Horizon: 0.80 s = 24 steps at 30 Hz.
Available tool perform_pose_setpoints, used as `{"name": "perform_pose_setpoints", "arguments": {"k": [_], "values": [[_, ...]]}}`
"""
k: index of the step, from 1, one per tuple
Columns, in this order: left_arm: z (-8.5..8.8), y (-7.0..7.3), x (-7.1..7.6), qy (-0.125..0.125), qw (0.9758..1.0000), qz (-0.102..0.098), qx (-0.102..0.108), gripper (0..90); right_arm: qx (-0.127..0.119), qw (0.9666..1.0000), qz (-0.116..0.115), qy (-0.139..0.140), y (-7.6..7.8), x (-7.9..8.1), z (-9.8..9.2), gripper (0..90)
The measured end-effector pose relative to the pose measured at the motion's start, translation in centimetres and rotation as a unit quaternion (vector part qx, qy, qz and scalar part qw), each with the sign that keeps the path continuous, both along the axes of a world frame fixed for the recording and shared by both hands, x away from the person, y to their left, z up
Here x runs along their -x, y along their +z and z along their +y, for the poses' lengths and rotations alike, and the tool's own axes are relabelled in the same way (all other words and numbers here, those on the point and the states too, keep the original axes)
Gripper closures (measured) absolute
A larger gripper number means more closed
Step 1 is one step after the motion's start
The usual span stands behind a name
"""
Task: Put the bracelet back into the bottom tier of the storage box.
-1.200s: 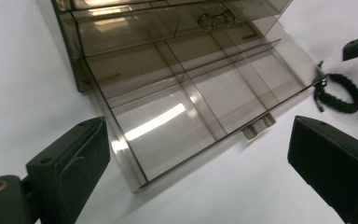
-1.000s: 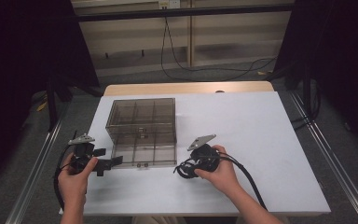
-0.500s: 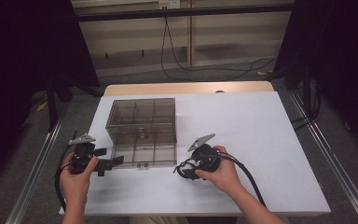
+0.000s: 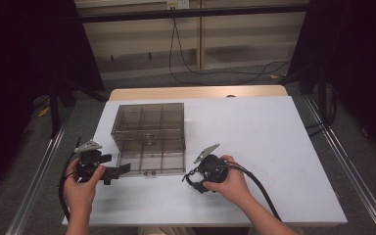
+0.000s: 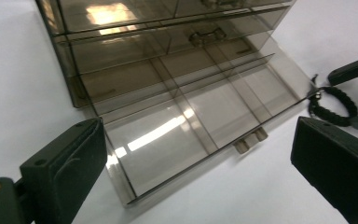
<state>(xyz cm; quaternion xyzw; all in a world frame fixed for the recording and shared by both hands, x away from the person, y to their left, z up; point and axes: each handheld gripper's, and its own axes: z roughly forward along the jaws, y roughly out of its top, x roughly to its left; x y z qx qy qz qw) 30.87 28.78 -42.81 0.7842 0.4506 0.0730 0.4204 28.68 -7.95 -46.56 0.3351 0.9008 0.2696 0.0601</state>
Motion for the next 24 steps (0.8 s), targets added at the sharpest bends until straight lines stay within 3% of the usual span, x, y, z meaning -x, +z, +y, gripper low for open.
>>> {"name": "perform_pose_setpoints", "arguments": {"k": [6, 14, 18, 21, 24], "values": [[-0.08, -0.08, -0.02, 0.002, 1.0000, 0.004, -0.008, 3.9, 0.011, 0.9998, -0.013, 0.007, 0.10, 0.25, 0.23, 43.0], [-0.16, -0.10, 0.11, 0.009, 0.9999, 0.002, -0.010, 3.8, 0.014, 0.9999, -0.003, 0.007, 0.43, -0.03, -0.01, 72.6], [-0.17, -0.10, 0.11, 0.007, 0.9999, -0.001, -0.014, 3.5, 0.013, 0.9999, 0.005, 0.009, 0.51, -0.02, 0.01, 76.9], [-0.24, -0.08, 0.19, 0.011, 0.9996, -0.018, -0.018, 3.4, 0.013, 0.9999, 0.005, 0.006, 0.59, -0.02, -0.08, 77.3], [-0.24, -0.06, 0.33, 0.019, 0.9993, -0.031, -0.002, 3.1, 0.013, 0.9999, 0.007, 0.003, 0.77, -0.03, -0.34, 77.3]]}}
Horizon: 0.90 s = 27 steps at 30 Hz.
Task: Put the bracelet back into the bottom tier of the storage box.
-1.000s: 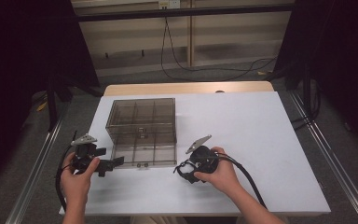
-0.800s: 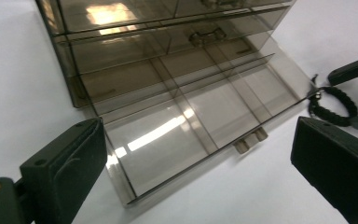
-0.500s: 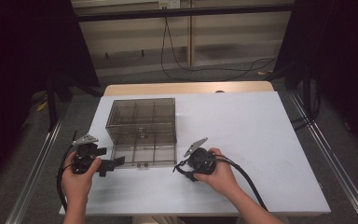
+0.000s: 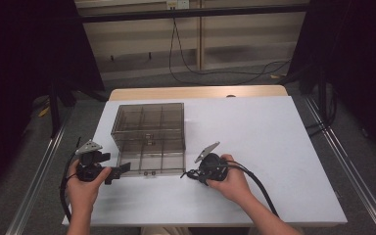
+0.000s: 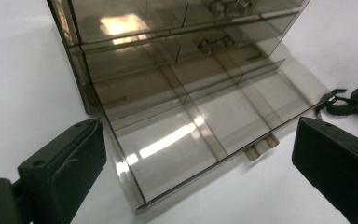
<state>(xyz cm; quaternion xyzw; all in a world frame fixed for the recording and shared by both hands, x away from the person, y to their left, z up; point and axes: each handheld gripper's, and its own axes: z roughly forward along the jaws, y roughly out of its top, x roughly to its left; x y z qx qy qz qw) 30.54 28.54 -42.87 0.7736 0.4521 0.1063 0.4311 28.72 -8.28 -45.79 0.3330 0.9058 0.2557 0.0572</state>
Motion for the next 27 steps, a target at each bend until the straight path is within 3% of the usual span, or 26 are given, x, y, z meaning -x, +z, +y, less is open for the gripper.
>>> {"name": "perform_pose_setpoints", "arguments": {"k": [6, 12, 20, 27], "values": [[-0.1, -0.3, 0.0, -0.002, 0.9998, -0.002, -0.020, 3.3, -0.008, 0.9999, 0.004, -0.006, 0.5, -0.2, -0.5, 77.3], [-0.2, -0.2, 0.0, -0.001, 1.0000, -0.002, -0.004, 2.9, -0.015, 0.9998, 0.003, -0.011, 1.3, -0.5, -0.9, 77.3], [-0.2, -0.2, -0.1, 0.008, 0.9999, -0.003, -0.013, 2.9, -0.019, 0.9997, 0.001, -0.014, 2.4, -0.8, -1.3, 77.3], [-0.4, 0.0, -0.1, -0.007, 0.9996, 0.001, -0.029, 3.1, -0.026, 0.9996, -0.003, -0.013, 3.3, -1.1, -1.1, 77.3]]}}
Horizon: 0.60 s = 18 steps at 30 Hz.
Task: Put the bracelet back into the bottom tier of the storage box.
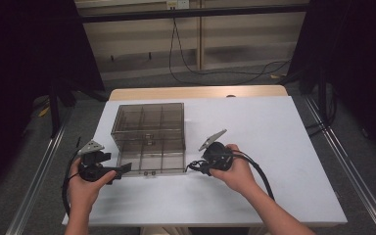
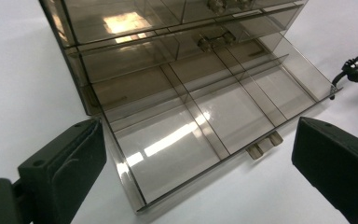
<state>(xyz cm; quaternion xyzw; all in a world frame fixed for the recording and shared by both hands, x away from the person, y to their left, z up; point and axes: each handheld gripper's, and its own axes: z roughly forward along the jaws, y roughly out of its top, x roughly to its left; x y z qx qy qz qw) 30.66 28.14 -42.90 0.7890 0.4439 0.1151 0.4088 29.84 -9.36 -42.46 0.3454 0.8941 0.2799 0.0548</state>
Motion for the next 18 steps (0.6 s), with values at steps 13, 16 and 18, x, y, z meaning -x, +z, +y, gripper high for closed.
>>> {"name": "perform_pose_setpoints", "arguments": {"k": [13, 16, 18], "values": [[-0.2, -0.1, -0.1, -0.013, 0.9998, 0.016, -0.002, 3.2, -0.001, 1.0000, -0.005, 0.002, 1.3, -0.8, 0.8, 77.3], [-0.3, 0.0, -0.1, -0.014, 0.9997, 0.019, -0.001, 3.2, -0.001, 1.0000, -0.007, 0.003, 1.6, -1.0, 1.0, 77.3], [-0.2, 0.0, -0.1, -0.014, 0.9997, 0.020, -0.003, 3.3, 0.000, 1.0000, -0.007, 0.003, 1.8, -1.0, 1.0, 77.3]]}}
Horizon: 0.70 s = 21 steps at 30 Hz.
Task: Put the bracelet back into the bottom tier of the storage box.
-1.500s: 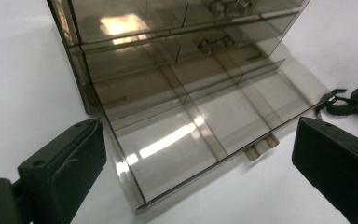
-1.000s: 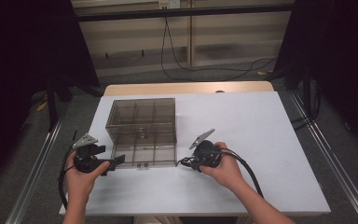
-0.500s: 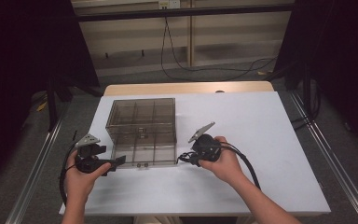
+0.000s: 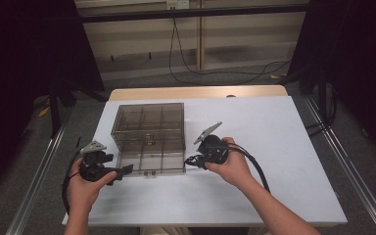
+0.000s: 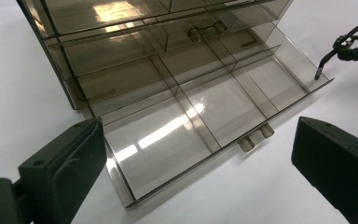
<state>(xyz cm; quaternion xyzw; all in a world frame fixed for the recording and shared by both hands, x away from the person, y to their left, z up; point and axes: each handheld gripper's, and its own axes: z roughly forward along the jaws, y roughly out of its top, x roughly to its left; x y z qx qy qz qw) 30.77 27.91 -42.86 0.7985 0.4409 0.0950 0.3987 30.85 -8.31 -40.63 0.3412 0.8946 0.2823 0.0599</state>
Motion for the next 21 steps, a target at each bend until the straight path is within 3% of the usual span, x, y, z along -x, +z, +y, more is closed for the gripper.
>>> {"name": "perform_pose_setpoints", "arguments": {"k": [2, 11, 13, 21], "values": [[0.06, 0.03, 0.02, 0.003, 1.0000, -0.003, 0.007, 4.2, 0.000, 1.0000, -0.001, 0.000, 0.13, -0.06, -0.02, 77.3], [0.08, 0.37, 0.04, -0.004, 0.9999, 0.004, -0.010, 5.7, 0.005, 1.0000, -0.004, 0.000, 0.24, 0.04, -0.32, 77.3], [0.14, 0.42, 0.05, -0.004, 0.9999, 0.011, -0.009, 6.4, 0.005, 1.0000, -0.005, -0.001, 0.33, 0.09, -0.43, 77.3], [0.17, 0.43, 0.10, 0.004, 0.9999, 0.011, -0.007, 6.6, -0.001, 1.0000, -0.005, -0.005, 0.78, 0.02, -0.77, 77.3]]}}
